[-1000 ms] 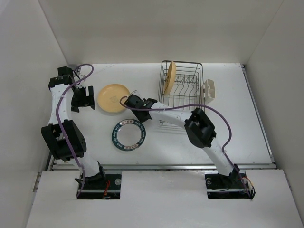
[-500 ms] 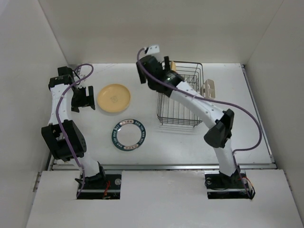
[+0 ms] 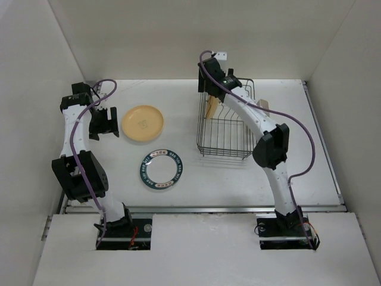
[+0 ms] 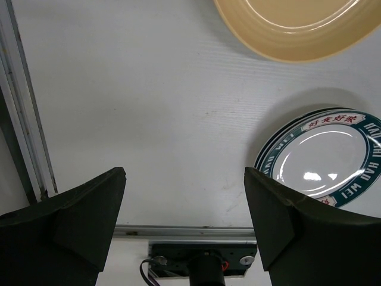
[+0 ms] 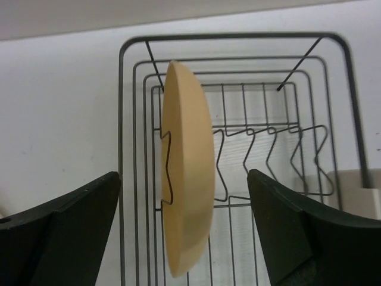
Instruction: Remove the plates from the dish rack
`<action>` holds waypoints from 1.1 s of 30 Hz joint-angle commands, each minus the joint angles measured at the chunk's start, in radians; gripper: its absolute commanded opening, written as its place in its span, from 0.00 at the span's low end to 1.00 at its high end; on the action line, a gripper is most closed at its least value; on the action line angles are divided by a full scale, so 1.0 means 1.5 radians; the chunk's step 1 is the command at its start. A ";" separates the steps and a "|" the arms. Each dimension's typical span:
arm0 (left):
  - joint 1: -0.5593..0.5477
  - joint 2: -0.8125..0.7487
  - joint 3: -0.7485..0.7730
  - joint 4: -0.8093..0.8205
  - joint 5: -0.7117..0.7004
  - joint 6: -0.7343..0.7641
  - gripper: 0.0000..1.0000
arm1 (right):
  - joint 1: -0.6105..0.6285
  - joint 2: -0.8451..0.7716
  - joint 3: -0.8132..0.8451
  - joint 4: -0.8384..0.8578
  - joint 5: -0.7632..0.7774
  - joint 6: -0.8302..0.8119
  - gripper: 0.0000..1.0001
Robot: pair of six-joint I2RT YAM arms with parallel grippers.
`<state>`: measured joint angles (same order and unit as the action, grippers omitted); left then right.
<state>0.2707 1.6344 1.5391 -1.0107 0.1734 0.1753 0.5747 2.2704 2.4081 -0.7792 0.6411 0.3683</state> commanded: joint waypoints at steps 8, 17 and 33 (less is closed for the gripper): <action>0.005 -0.030 0.012 -0.014 -0.001 0.000 0.78 | -0.011 -0.003 0.005 0.008 -0.004 0.005 0.16; 0.005 -0.016 0.050 -0.041 0.012 0.013 0.78 | 0.037 -0.058 -0.021 0.081 0.209 -0.190 0.00; -0.040 -0.036 0.101 -0.081 0.234 0.122 0.85 | 0.043 -0.211 -0.044 0.139 -0.009 -0.205 0.00</action>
<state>0.2375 1.6371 1.6630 -1.0950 0.3466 0.2741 0.6346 2.1582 2.3371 -0.6128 0.9707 -0.0093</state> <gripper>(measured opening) 0.834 0.256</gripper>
